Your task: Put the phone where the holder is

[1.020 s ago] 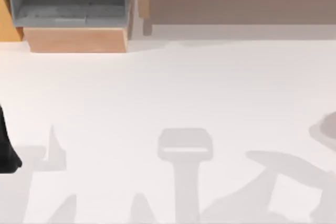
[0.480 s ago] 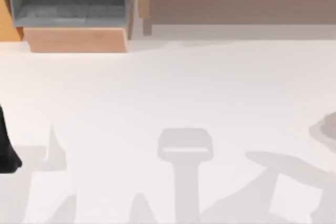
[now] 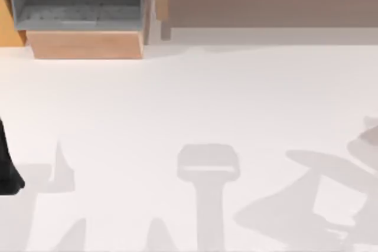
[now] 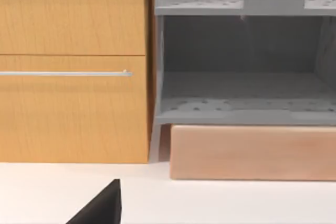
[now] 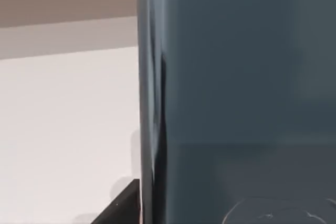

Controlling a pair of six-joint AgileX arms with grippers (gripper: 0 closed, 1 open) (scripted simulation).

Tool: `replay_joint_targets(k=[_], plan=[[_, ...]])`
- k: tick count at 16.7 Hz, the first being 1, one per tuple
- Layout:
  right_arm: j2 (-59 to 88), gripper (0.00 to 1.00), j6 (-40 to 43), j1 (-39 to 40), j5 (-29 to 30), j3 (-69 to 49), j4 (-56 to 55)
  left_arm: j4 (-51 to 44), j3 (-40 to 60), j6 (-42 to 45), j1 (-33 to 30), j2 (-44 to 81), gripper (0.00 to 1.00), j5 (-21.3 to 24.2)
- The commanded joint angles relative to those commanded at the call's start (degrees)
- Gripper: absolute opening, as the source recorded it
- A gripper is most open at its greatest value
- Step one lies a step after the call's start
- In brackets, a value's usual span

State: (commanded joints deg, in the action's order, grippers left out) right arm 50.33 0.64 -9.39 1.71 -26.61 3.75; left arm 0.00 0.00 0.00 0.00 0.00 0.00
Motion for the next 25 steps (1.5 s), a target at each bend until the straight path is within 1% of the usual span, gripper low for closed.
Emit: replay_joint_targets(k=[5, 10, 23, 24, 25], plan=[[5.39, 0.00, -1.23, -0.89, -1.28, 1.26, -7.63, 0.00, 0.00, 0.00, 0.00, 0.00, 1.00, 0.00], [5.58, 0.00, -1.34, -0.99, -1.43, 1.40, -8.07, 0.00, 0.00, 0.00, 0.00, 0.00, 1.00, 0.00], [5.58, 0.98, -1.34, -0.99, -1.43, 1.40, -8.07, 0.00, 0.00, 0.00, 0.00, 0.00, 1.00, 0.00], [5.58, 1.00, -1.34, -0.99, -1.43, 1.40, -8.07, 0.00, 0.00, 0.00, 0.00, 0.00, 1.00, 0.00], [5.58, 1.00, -1.34, -0.99, -1.43, 1.40, -8.07, 0.00, 0.00, 0.00, 0.00, 0.00, 1.00, 0.00]])
